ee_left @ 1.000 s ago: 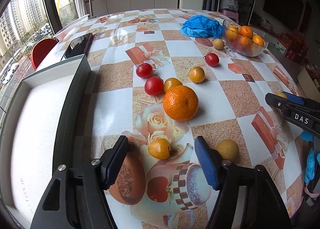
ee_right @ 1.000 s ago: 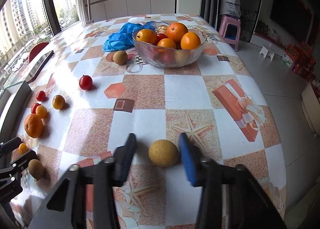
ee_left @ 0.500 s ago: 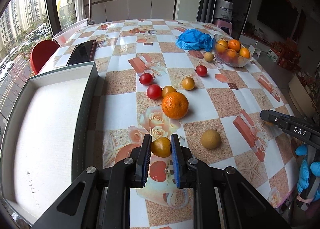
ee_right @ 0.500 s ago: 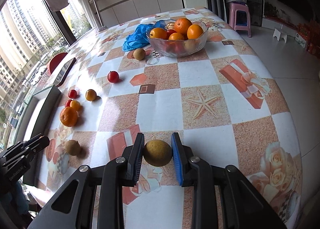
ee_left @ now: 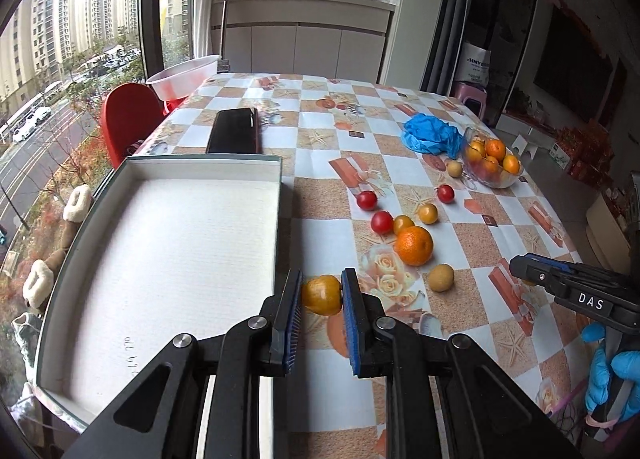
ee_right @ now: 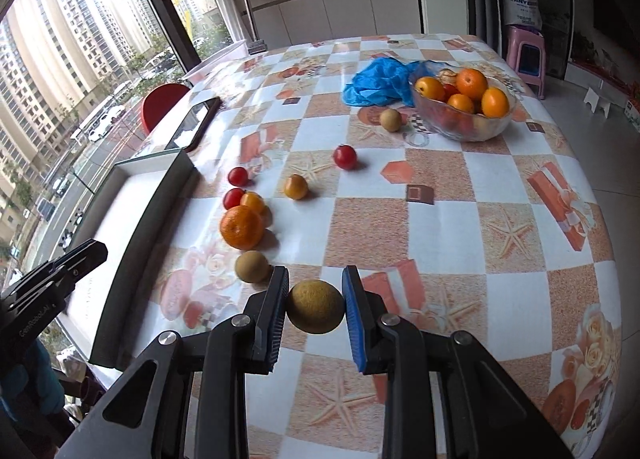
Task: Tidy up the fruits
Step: 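Carry both fruits over the white tray and open both tools to drop them, then withdraw both tools from the tray back toward the table fruits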
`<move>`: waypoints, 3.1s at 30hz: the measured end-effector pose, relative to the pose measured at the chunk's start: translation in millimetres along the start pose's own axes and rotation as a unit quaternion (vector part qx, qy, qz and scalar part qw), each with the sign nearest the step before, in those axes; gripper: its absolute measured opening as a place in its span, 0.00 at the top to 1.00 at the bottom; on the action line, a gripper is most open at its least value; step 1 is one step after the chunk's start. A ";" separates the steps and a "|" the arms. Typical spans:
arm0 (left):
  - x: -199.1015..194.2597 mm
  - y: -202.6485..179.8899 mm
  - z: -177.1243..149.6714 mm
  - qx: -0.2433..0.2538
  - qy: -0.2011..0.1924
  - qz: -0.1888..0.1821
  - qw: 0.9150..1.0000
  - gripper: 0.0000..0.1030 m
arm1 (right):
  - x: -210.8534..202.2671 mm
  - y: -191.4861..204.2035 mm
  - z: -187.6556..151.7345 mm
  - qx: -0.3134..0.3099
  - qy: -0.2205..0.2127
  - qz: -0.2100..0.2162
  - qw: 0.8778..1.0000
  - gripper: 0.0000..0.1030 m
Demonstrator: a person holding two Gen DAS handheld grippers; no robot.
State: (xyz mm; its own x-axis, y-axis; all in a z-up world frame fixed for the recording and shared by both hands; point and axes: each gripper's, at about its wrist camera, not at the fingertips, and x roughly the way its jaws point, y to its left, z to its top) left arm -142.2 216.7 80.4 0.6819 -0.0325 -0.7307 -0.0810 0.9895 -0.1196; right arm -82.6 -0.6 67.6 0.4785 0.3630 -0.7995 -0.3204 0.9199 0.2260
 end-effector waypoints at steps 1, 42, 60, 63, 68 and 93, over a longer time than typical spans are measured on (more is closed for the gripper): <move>-1.0 6.4 -0.3 -0.005 -0.002 0.003 1.000 0.80 | 1.3 9.3 2.0 -0.007 0.001 0.005 1.000 0.71; 22.6 141.8 -43.3 -0.053 0.016 0.055 0.997 0.80 | 92.5 231.8 -28.7 -0.182 0.126 0.082 0.972 0.71; 7.4 158.7 -41.2 -0.115 0.003 0.068 0.991 0.18 | 52.3 211.2 2.2 -0.169 0.034 0.049 0.984 0.13; 4.1 150.1 -37.8 -0.093 -0.002 0.084 0.992 0.18 | 46.4 199.1 8.5 -0.154 0.018 0.042 0.987 0.00; -1.5 136.6 -31.0 -0.076 -0.006 0.083 0.994 0.18 | 41.8 167.4 11.5 -0.133 0.010 0.021 0.991 0.00; 5.9 35.3 -18.9 0.024 0.020 0.053 0.998 0.18 | 43.4 15.1 -53.7 -0.066 0.021 -0.097 0.993 0.00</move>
State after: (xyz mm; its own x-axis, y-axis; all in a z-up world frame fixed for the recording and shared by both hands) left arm -154.8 248.7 59.2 0.6411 0.0672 -0.7645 -0.1144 0.9934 -0.0086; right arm -110.5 21.1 6.4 0.5084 0.1729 -0.8436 -0.3323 0.9431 -0.0069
